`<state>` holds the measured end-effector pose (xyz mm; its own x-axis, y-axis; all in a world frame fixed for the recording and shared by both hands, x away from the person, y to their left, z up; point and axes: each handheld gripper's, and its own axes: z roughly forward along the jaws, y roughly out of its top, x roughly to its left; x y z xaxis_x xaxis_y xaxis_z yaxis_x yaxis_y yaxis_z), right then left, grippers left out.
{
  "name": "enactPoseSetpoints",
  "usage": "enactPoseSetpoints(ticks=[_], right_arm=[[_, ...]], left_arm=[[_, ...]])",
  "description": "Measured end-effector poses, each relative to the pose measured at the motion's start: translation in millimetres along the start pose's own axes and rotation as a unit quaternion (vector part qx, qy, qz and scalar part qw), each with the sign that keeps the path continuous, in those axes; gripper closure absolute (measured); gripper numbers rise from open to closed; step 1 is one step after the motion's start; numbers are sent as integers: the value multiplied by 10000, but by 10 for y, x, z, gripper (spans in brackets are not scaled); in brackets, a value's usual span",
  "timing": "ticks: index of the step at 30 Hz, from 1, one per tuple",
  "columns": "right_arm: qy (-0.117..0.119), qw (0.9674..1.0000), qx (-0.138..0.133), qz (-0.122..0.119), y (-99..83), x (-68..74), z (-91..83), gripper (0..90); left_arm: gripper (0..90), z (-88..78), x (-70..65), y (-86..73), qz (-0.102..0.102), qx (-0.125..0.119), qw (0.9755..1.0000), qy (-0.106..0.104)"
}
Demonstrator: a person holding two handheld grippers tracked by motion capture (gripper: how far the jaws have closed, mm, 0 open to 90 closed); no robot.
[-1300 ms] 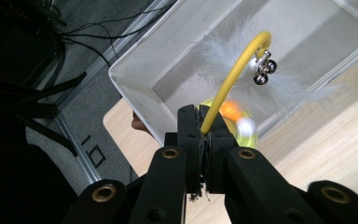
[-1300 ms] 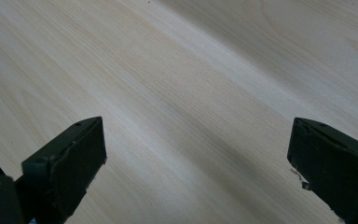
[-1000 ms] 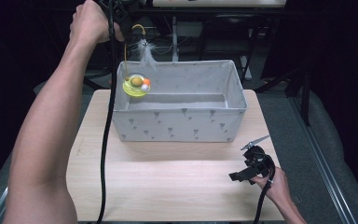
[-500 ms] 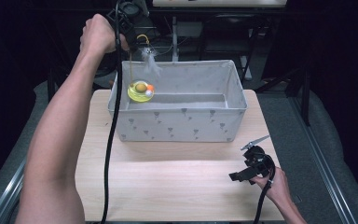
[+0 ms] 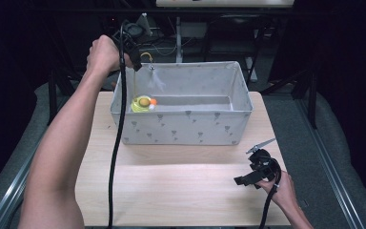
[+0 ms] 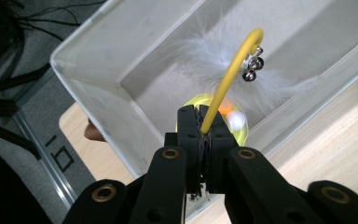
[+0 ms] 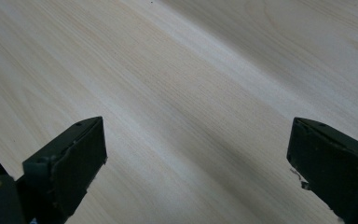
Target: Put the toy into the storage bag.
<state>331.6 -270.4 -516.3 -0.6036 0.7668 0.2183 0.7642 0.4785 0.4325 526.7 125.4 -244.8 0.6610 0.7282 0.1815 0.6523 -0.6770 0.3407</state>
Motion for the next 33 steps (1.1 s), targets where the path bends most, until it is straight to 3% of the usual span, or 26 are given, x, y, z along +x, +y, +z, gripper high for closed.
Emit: enactPoseSetpoints(ticks=[12, 21, 33], right_arm=[[1, 10000, -23, 9, -1, 7, 2, 45], [-18, 10000, 13, -11, 3, 4, 0, 45], [-8, 10000, -6, 2, 3, 1, 3, 46]], left_arm=[[880, 332, 43, -224, -234, 67, 9996, -158], [880, 579, 103, -397, -434, 317, 9982, -274], [879, 823, 156, -595, -514, 597, 9965, -295]])
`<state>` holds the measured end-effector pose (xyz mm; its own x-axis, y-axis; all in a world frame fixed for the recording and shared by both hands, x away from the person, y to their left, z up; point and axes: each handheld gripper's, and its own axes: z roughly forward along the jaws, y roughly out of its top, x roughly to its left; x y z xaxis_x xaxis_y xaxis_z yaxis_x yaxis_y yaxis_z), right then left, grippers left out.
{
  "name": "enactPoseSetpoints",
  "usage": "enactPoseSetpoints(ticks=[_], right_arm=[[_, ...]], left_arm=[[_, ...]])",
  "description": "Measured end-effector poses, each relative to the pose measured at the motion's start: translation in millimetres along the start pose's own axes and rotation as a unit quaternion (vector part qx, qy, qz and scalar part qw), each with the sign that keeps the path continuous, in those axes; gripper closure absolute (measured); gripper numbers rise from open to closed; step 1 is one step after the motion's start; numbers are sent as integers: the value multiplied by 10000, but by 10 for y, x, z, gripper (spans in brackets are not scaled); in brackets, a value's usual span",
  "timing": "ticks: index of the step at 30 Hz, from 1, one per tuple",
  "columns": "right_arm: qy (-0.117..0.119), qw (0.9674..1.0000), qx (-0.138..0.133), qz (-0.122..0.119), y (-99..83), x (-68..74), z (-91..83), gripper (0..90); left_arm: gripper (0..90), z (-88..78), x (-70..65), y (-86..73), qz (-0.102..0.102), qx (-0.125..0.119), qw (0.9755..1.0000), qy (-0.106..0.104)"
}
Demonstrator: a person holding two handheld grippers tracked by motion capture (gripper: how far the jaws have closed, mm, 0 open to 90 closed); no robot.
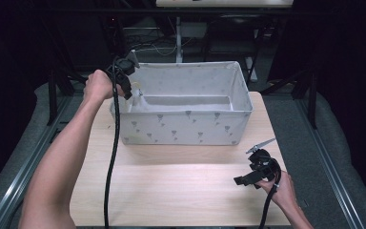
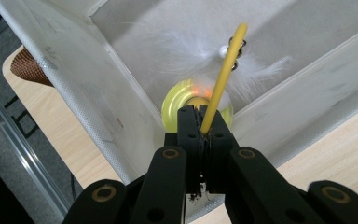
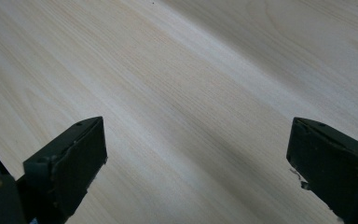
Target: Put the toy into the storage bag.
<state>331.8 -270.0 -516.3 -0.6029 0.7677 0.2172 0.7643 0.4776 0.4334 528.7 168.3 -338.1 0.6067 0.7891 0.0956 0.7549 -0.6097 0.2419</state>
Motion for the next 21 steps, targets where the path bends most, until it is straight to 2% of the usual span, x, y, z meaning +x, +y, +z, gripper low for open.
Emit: enactPoseSetpoints(ticks=[8, 12, 15, 19, 21], right_arm=[[-7, 10000, 22, -10, -1, 2, 0, 46], [4, 10000, -5, 30, -4, 8, 6, 46], [-18, 10000, 10, -4, -3, 7, 0, 46], [-22, 10000, 7, -8, -4, 5, -2, 46], [-18, 10000, 0, -6, -3, 5, -3, 46]], left_arm=[[875, 171, 28, -85, -52, 162, 9998, -37], [866, 166, 45, -117, -106, 81, 9999, -49], [787, 112, 53, -145, -167, -61, 9998, -114], [535, -31, 37, -205, -259, -329, 9990, -152], [472, -107, 22, -232, -244, -359, 9990, -99]])
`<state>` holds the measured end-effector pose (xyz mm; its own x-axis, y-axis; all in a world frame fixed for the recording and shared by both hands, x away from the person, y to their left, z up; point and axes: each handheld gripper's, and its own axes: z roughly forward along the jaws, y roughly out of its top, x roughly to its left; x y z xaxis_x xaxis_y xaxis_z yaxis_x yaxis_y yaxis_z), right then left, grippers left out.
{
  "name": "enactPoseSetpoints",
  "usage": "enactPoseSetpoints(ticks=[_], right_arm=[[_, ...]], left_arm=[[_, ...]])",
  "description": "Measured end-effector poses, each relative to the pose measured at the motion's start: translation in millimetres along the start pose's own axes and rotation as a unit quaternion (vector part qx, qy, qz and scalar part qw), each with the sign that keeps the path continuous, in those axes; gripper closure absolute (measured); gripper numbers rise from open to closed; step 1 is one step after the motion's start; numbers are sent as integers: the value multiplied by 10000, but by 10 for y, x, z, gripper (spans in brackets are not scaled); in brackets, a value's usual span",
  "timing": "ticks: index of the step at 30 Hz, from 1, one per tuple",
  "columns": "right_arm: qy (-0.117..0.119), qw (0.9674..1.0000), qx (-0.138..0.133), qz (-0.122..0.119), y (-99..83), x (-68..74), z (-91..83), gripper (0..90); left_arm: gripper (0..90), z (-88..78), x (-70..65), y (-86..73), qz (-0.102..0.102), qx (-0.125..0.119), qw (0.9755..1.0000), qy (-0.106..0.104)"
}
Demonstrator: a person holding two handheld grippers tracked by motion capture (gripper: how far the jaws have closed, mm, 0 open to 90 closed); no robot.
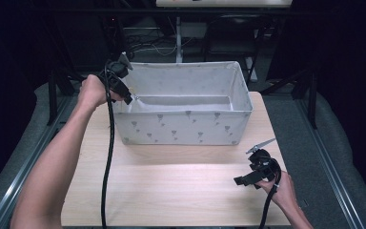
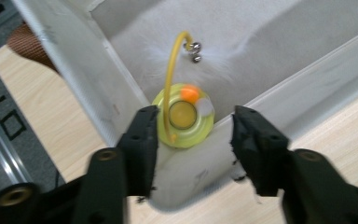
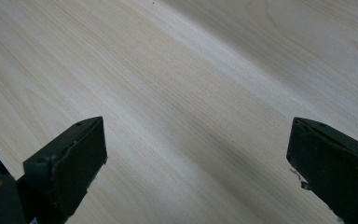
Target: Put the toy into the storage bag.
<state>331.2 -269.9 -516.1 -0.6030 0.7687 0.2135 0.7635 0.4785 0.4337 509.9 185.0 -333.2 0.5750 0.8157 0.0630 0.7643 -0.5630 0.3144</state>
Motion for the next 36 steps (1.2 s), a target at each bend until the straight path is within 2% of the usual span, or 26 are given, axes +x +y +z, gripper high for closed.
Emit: enactPoseSetpoints(ticks=[6, 10, 13, 20, 28, 36], right_arm=[[-3, 10000, 1, 1, 4, 4, 0, 46], [-15, 10000, -6, 9, 4, 11, 2, 46], [-11, 10000, 9, 4, 6, 11, -4, 46], [-32, 10000, 36, 18, 9, 16, 1, 46], [-43, 10000, 30, 18, 8, 20, 0, 46], [-78, 10000, 15, 52, 8, 24, -4, 46]], left_arm=[[241, -315, -40, -155, 74, -189, 9998, 40], [162, -465, -41, -328, 71, -334, 9994, 31], [144, -516, -51, -486, 80, -402, 9992, 32], [83, -524, -110, -805, 110, -490, 9987, 54], [38, -450, -156, -1144, 82, -560, 9984, 59], [15, -263, -262, -1479, 84, -516, 9986, 6]])
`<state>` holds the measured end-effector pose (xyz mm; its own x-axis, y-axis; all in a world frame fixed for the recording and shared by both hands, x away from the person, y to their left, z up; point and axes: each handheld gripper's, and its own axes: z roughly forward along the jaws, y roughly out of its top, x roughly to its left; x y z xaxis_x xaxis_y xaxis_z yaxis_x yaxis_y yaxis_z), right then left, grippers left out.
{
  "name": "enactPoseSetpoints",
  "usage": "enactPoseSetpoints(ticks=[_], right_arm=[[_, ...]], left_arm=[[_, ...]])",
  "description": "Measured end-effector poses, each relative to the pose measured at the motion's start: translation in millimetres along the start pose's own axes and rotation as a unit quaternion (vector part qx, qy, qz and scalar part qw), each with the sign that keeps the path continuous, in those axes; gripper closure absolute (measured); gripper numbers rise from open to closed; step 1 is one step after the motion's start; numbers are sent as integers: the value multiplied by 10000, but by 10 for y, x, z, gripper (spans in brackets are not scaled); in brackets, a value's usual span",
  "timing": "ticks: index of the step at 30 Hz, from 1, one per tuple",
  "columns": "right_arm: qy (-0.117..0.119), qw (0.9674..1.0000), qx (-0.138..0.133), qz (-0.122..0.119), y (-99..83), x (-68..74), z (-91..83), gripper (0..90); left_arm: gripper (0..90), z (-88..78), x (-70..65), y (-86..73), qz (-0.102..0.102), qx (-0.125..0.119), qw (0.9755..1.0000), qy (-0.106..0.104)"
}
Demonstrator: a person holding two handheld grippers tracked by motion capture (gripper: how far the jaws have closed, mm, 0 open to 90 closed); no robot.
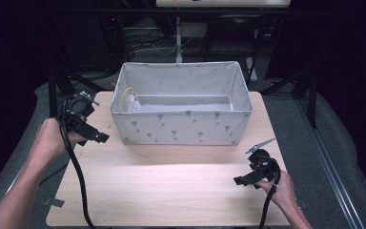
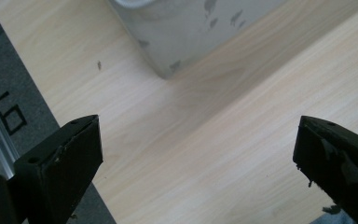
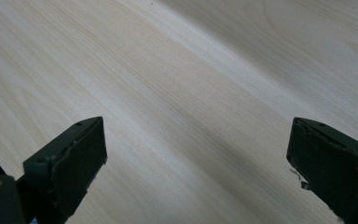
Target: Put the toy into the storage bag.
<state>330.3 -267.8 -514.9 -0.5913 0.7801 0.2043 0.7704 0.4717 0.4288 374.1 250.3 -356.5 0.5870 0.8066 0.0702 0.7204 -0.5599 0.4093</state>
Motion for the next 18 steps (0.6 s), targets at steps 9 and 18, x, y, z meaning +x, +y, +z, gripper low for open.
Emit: enactPoseSetpoints(ticks=[9, 18], right_arm=[[-24, 10000, -62, -65, 8, 14, -28, 45], [-24, 9999, -94, -84, 17, 33, -30, 45]], left_arm=[[3, 243, -145, -351, -116, 74, 9999, 31], [2, 573, -300, -673, -316, 121, 9994, 91]])
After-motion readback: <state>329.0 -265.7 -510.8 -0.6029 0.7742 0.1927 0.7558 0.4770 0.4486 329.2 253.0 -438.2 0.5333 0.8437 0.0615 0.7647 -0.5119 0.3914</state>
